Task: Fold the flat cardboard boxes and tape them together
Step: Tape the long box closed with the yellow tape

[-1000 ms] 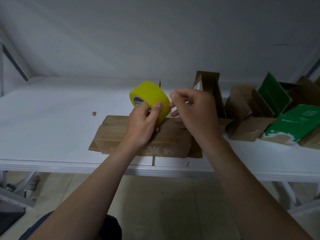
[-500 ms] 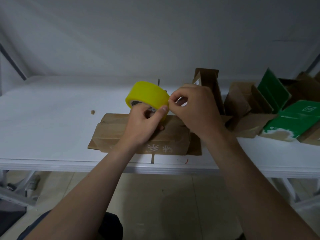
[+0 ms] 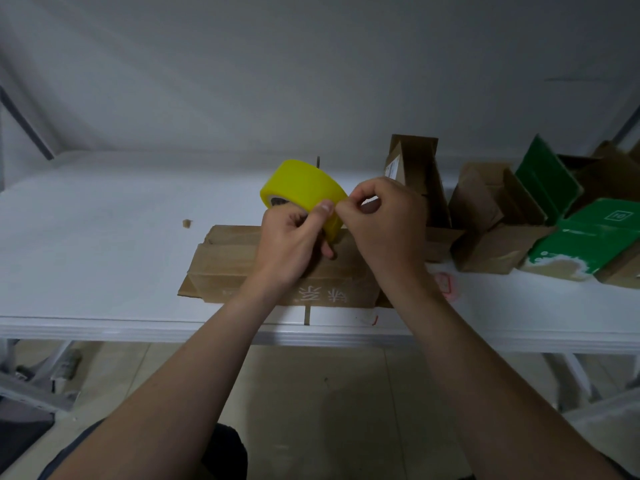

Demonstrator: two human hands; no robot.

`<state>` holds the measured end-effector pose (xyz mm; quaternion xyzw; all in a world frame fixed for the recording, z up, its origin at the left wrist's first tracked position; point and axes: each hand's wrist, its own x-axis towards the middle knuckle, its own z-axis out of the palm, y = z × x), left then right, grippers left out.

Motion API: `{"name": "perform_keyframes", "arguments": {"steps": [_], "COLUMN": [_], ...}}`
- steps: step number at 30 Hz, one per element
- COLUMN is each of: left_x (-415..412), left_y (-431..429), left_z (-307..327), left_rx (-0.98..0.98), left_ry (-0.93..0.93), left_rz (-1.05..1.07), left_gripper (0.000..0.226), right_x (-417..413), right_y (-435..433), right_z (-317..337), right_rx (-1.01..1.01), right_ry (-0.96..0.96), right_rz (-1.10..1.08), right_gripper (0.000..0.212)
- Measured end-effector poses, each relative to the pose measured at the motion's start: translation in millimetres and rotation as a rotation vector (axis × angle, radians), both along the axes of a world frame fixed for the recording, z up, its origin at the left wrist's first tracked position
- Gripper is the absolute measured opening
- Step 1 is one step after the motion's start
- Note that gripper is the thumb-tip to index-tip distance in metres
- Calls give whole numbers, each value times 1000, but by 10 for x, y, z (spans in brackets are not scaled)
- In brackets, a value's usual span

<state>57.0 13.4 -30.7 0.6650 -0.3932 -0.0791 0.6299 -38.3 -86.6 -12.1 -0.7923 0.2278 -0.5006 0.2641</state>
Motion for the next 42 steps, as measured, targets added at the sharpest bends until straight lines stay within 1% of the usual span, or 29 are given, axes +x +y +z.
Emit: {"name": "perform_keyframes", "arguments": {"steps": [3,5,7,8,11,14,16,19,21,24,27,31,34,37,39,41,42], "left_x": [2,25,33,26,21,14,0,-27,-26,-22,-39,-70,-88,-102,-93,-88,-86], "left_y": [-11,-15,-13,-10,2,9,5,-7,-9,-3,-7,-13,-44,-60,-56,-50,-49], "left_z": [-8,-6,-1,3,1,-1,3,14,8,-14,-26,-33,-33,-7,5,2,-1], "left_rx": [7,-4,-8,-11,-17,0,18,47,63,72,48,22,32,45,50,48,47], "left_ry": [5,27,33,32,27,25,19,-19,-49,-83,-78,-52,-24,-9,-9,-22,-25], "left_rz": [24,55,71,71,55,57,60,62,59,62,85,128,146,150,172,195,197], "left_gripper": [58,61,62,62,62,59,57,54,52,53,60,56,57,57,56,55,54], "right_x": [-8,-51,-112,-140,-154,-124,-119,-133,-139,-130,-81,14,30,7,-58,-142,-175], "right_y": [-18,-76,-123,-132,-126,-147,-151,-109,-93,-96,-51,-17,13,12,-57,-130,-145], "right_z": [20,82,160,192,205,194,220,257,274,258,197,88,40,72,152,241,271], "right_rx": [139,202,256,249,61,-91,-178,-290,-305,-270,-235,-177,-10,200,309,370,359], "right_ry": [35,88,89,85,133,150,196,266,296,313,220,93,19,63,100,157,184], "right_rz": [42,130,226,256,241,177,142,91,65,51,34,-27,-20,23,127,238,257], "right_gripper": [6,9,14,16,11,13,13,15,16,17,19,18,15,6,9,13,16]}}
